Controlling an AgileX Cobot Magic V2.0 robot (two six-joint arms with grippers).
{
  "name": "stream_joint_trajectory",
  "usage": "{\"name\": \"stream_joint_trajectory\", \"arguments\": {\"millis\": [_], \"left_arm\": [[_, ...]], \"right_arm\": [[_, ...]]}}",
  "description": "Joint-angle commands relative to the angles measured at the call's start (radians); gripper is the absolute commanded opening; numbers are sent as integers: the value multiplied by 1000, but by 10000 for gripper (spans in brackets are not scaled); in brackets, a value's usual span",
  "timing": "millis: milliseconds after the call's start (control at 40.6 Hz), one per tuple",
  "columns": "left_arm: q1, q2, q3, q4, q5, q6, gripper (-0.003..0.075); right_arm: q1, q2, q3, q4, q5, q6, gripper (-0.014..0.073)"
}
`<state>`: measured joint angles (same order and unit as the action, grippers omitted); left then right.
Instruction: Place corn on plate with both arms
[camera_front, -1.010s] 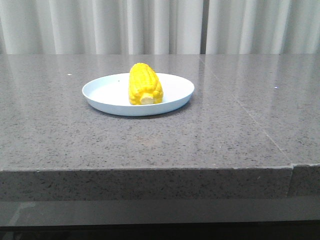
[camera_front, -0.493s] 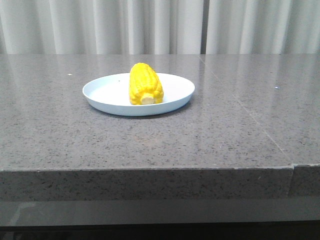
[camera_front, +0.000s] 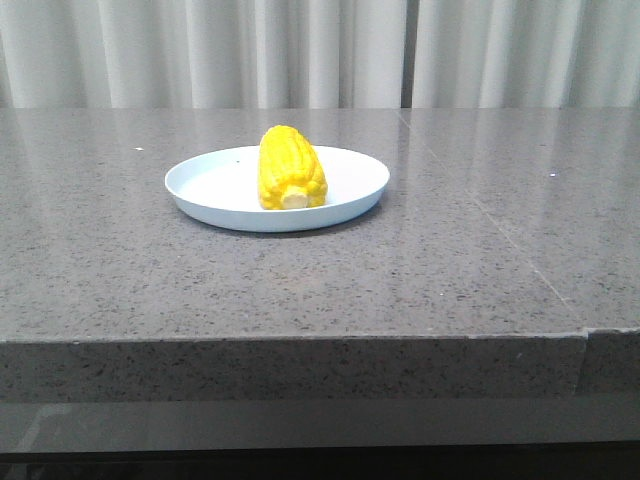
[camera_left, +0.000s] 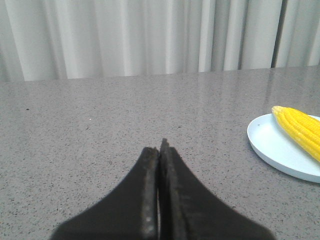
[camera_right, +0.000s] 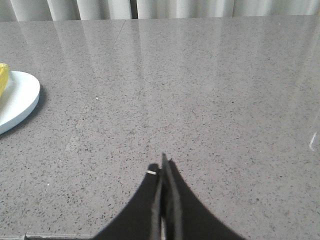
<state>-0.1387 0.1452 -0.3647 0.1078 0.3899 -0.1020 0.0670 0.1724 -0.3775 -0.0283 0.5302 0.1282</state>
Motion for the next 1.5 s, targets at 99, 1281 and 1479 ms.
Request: {"name": "stream_joint_trajectory", "arguments": {"millis": [99, 1281, 1479], "left_arm": [[1, 12, -26, 4, -86, -7, -20], [141, -170, 372, -121, -318, -5, -20], [141, -170, 372, -121, -318, -5, -20]], "right_arm": [[-7, 9, -23, -11, -85, -9, -122], [-7, 9, -23, -11, -85, -9, -122], [-7, 9, -23, -11, -85, -9, -122]]}}
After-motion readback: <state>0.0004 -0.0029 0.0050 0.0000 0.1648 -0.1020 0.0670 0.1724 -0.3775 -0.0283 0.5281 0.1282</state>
